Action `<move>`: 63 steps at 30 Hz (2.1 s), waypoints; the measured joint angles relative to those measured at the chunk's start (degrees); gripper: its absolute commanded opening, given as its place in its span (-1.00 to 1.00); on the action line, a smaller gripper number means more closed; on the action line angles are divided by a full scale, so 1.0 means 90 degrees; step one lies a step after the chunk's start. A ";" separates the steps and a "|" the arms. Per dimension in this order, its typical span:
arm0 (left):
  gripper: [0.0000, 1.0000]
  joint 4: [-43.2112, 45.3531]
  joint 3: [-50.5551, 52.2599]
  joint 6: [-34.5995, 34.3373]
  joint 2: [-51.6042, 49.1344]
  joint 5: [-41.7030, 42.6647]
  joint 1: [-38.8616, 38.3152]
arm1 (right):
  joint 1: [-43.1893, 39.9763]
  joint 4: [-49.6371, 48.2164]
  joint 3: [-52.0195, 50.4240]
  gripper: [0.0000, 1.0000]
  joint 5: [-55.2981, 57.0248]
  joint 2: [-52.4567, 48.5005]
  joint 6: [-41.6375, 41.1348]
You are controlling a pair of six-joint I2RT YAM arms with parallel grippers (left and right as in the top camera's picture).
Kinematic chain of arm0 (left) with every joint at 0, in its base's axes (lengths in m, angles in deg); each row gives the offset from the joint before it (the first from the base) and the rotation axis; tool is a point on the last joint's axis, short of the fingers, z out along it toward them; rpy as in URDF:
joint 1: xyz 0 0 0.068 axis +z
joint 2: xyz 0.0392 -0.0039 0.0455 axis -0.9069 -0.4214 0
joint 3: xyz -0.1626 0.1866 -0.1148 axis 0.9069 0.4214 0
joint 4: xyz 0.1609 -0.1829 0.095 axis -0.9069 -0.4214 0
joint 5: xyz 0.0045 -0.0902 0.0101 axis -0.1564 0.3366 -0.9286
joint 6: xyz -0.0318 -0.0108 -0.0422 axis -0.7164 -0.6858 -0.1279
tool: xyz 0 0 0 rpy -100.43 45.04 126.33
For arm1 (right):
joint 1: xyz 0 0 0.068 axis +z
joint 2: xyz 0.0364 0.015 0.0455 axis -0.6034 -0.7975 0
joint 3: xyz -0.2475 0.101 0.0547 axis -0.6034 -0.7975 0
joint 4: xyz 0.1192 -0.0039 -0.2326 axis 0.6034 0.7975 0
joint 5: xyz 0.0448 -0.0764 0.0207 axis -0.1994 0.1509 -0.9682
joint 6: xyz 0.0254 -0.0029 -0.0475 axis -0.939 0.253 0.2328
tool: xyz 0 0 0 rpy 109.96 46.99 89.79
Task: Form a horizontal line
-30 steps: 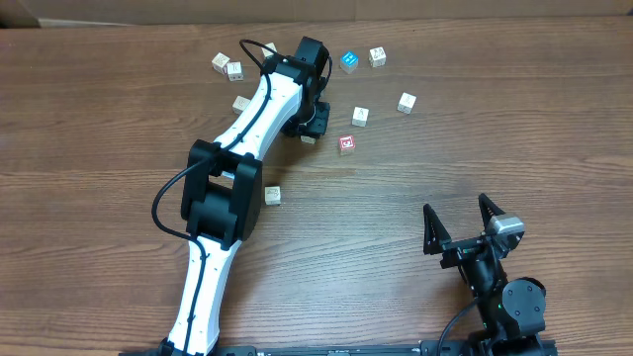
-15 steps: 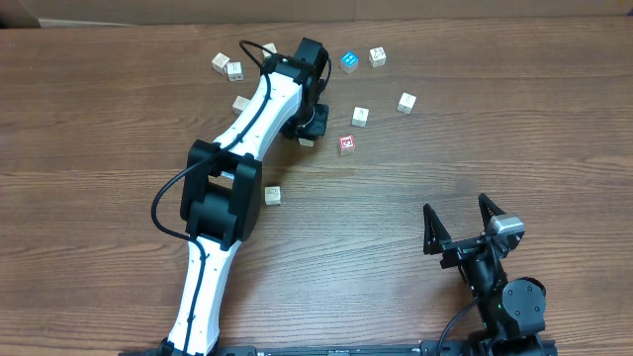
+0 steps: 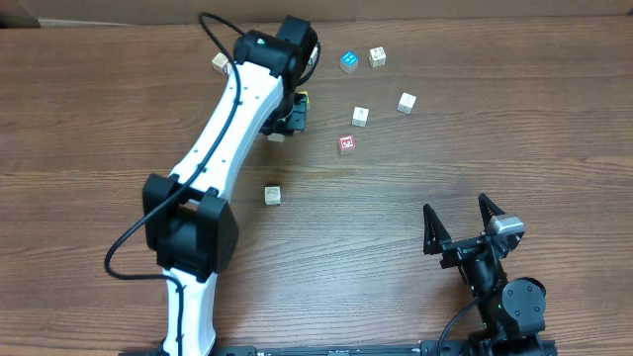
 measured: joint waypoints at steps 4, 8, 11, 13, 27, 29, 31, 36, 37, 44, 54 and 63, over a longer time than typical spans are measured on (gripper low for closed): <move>-0.78 -0.0534 0.0000 -0.0165 0.0083 -0.0187 0.0073 | 0.0000 0.0000 0.0000 1.00 0.0002 0.0000 -0.0002; -0.83 -0.0947 0.0005 -0.0267 0.0083 -0.0277 0.0194 | 0.0000 0.0002 0.0000 1.00 0.0002 0.0000 0.0000; -0.85 -0.1219 0.0007 -0.0308 0.0083 -0.0308 0.0265 | 0.0000 0.0002 0.0000 1.00 0.0002 0.0000 0.0000; -0.91 -0.1452 0.0007 -0.0376 0.0083 -0.0311 0.0296 | -0.0002 -0.0002 0.0000 1.00 0.0002 0.0000 -0.0005; -0.87 -0.1620 0.0056 -0.0396 0.0083 -0.0304 0.0323 | 0.0000 0.0000 0.0000 1.00 0.0002 0.0000 0.0000; -0.86 -0.1620 0.0158 -0.0391 0.0083 -0.0294 0.0323 | 0.0000 0.0000 0.0000 1.00 0.0002 0.0000 0.0000; -0.87 -0.1615 0.0413 -0.0379 0.0097 -0.0279 0.0323 | 0.0000 0.0000 0.0000 1.00 0.0002 0.0000 0.0000; -0.90 -0.1617 0.1457 -0.0432 0.0386 -0.0299 0.0325 | 0.0000 0.0000 0.0000 1.00 0.0005 0.0000 0.0000; -0.91 -0.1620 0.1637 -0.0495 0.0481 -0.0328 0.0325 | 0.0000 0.0000 0.0000 1.00 0.0005 0.0000 0.0000; -0.91 -0.1273 0.2140 -0.1117 0.0799 -0.0690 0.0328 | -0.0002 0.0002 0.0000 1.00 0.0002 0.0000 -0.0002; -0.91 -0.0100 0.3067 -0.1457 0.0799 -0.0780 0.0340 | 0.0000 0.0000 0.0000 1.00 0.0005 0.0000 0.0000; -0.91 0.0746 0.3507 -0.1632 0.0799 -0.0780 0.0449 | 0.0000 -0.0002 0.0000 1.00 0.0002 0.0000 -0.0002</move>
